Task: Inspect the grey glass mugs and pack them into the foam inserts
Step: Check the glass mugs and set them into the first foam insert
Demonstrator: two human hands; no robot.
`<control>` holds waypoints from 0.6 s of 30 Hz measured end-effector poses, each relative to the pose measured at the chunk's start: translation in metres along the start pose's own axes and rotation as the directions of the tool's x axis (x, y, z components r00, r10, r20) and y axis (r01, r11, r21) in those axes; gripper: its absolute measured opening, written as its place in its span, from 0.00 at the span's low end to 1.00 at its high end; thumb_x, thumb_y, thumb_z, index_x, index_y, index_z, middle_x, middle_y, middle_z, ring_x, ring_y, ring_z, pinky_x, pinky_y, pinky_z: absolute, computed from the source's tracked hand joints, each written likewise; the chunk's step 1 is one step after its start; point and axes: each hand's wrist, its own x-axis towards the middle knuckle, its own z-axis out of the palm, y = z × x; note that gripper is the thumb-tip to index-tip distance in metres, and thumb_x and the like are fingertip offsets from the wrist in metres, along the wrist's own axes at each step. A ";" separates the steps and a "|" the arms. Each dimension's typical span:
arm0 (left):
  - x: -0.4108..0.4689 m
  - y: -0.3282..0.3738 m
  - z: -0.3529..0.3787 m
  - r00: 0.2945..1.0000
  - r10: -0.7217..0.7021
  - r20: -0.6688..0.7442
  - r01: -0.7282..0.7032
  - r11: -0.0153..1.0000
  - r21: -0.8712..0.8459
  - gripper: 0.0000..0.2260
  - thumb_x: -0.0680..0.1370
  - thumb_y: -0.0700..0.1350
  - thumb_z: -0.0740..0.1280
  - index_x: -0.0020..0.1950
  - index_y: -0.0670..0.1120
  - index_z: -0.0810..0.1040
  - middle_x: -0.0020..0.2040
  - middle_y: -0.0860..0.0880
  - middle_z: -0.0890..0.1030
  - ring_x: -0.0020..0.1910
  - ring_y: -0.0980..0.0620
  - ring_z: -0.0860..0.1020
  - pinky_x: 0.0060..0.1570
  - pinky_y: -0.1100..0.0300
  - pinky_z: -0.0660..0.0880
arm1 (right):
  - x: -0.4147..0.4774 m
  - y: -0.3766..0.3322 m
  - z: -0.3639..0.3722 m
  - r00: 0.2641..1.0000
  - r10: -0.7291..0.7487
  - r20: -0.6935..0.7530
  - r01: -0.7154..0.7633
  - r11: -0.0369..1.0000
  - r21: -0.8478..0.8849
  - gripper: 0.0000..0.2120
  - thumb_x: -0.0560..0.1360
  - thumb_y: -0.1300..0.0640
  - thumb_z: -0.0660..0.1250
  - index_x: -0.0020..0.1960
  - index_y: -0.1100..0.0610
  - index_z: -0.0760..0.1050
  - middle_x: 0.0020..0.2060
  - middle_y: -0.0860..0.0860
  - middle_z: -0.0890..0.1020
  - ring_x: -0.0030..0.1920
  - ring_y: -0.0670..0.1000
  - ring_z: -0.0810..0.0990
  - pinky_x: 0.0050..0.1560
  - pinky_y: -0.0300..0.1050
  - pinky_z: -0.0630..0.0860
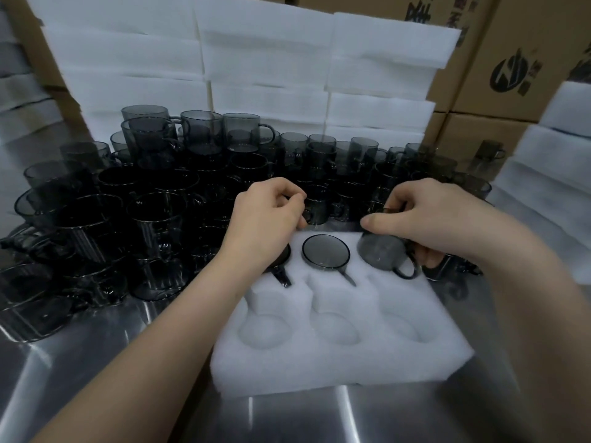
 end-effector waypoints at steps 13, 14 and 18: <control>0.000 0.000 0.000 1.000 0.006 0.016 -0.006 1.000 0.010 0.09 0.77 0.42 0.64 0.42 0.50 0.82 0.31 0.55 0.83 0.32 0.62 0.78 0.42 0.66 0.75 | 0.000 -0.011 0.018 0.988 -0.042 0.150 0.102 0.902 -0.420 0.16 0.74 0.40 0.62 0.51 0.51 0.67 0.52 0.49 0.69 0.53 0.51 0.71 0.46 0.47 0.70; 0.000 0.000 0.000 1.000 0.008 0.017 -0.008 1.000 0.010 0.09 0.77 0.42 0.64 0.42 0.50 0.82 0.31 0.55 0.83 0.32 0.62 0.78 0.41 0.67 0.75 | 0.001 -0.010 0.025 0.986 -0.048 0.163 0.115 0.894 -0.433 0.17 0.76 0.41 0.58 0.58 0.51 0.65 0.57 0.51 0.67 0.59 0.53 0.68 0.54 0.50 0.69; 0.000 0.001 0.001 1.000 0.010 0.017 -0.011 1.000 0.014 0.09 0.77 0.42 0.64 0.41 0.51 0.82 0.31 0.55 0.82 0.33 0.61 0.79 0.38 0.70 0.73 | 0.002 -0.004 0.048 0.961 -0.031 0.274 0.147 0.898 -0.414 0.30 0.80 0.40 0.44 0.78 0.49 0.45 0.74 0.50 0.56 0.74 0.53 0.51 0.72 0.53 0.55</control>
